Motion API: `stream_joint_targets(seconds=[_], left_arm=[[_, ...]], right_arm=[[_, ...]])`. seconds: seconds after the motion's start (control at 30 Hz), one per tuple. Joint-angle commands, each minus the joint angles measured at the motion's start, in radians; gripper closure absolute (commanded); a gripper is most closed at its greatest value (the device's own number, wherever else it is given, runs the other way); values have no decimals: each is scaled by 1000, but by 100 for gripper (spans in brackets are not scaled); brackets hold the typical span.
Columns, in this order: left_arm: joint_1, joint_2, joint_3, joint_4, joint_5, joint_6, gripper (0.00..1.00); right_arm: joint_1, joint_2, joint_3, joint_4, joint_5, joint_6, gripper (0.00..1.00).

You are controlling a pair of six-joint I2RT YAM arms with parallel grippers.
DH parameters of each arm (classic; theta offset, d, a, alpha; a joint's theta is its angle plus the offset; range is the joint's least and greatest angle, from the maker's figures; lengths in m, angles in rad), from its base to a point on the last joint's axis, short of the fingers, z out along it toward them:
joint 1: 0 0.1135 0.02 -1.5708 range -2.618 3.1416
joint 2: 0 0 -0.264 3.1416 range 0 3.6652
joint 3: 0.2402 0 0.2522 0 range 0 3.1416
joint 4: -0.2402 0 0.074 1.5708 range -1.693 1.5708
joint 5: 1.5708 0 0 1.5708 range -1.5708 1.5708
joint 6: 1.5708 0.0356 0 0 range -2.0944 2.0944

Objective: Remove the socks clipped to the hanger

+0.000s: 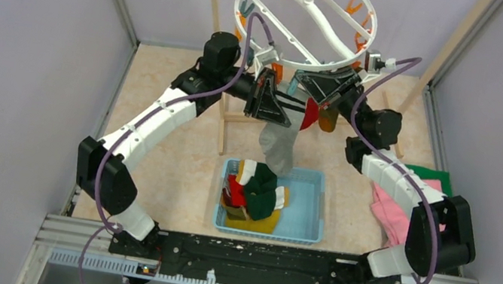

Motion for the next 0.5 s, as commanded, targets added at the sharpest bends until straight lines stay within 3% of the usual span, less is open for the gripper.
stream_joint_targets(seconds=[0.0,0.1,0.23,0.37,0.47], left_arm=[[5,-9,6,-93,-8,114,93],[5,-14,10,-209,-35,231,92],[-7,-17,-24,-466,-90,507,91],[-83,-39,-162,-674,-209,802,89],[-155,-56,-264,-708,-314,896,86]], right_arm=[[8,-6,57,17,-12,-18,100],[8,-12,61,-23,-12,-44,100],[8,-14,86,-86,-14,-72,100],[9,-17,114,-138,-20,-94,100],[8,-16,128,-164,-24,-108,100]])
